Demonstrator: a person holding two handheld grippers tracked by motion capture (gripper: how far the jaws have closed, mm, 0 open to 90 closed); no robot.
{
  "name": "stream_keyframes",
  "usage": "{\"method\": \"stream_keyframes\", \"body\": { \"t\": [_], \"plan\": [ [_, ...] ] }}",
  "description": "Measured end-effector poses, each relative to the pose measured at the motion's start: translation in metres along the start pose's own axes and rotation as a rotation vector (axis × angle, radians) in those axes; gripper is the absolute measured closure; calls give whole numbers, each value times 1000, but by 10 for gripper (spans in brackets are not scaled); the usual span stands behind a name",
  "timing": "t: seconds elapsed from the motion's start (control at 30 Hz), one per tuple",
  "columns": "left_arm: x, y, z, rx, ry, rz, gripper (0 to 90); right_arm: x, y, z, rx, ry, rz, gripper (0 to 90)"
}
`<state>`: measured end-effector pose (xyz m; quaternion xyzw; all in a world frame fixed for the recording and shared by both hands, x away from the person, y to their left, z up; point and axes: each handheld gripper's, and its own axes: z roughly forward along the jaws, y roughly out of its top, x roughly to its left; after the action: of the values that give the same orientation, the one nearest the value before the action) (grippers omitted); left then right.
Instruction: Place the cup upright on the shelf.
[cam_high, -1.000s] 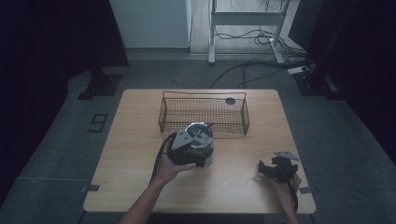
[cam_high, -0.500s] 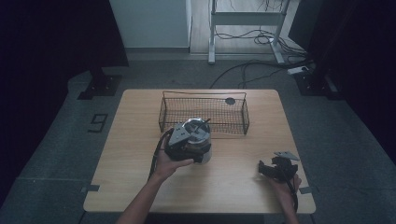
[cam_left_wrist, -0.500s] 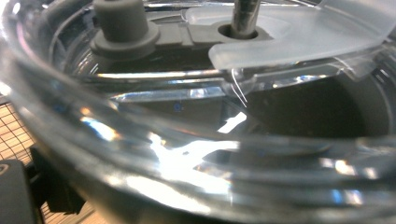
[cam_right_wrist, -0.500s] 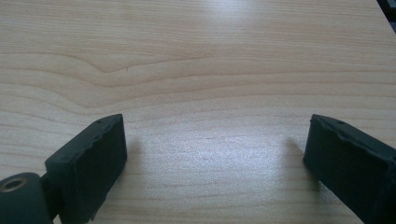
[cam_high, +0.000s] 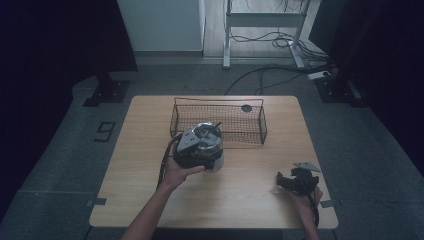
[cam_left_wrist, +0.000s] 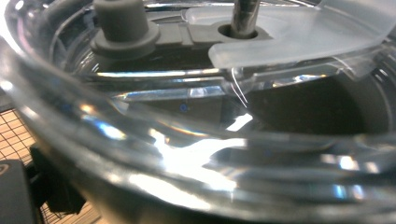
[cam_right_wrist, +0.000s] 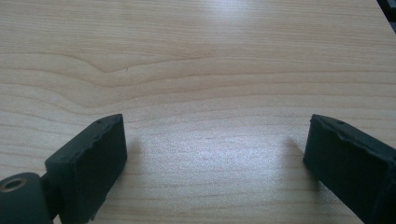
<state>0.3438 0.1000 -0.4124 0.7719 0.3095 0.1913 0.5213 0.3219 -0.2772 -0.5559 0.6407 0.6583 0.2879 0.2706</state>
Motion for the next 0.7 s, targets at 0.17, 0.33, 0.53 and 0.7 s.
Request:
{"method": "stream_keyframes", "body": {
  "t": [0.17, 0.33, 0.53, 0.7],
  "plan": [
    [3, 2, 0, -1, 8, 3, 41, 0, 0, 0, 0, 0, 0, 55],
    [9, 5, 0, 0, 12, -7, 41, 0, 0, 0, 0, 0, 0, 56],
    [12, 6, 1, 2, 22, -5, 41, 0, 0, 0, 0, 0, 0, 56],
    [14, 10, 1, 3, 28, 1, 41, 0, 0, 0, 0, 0, 0, 56]
  ]
}}
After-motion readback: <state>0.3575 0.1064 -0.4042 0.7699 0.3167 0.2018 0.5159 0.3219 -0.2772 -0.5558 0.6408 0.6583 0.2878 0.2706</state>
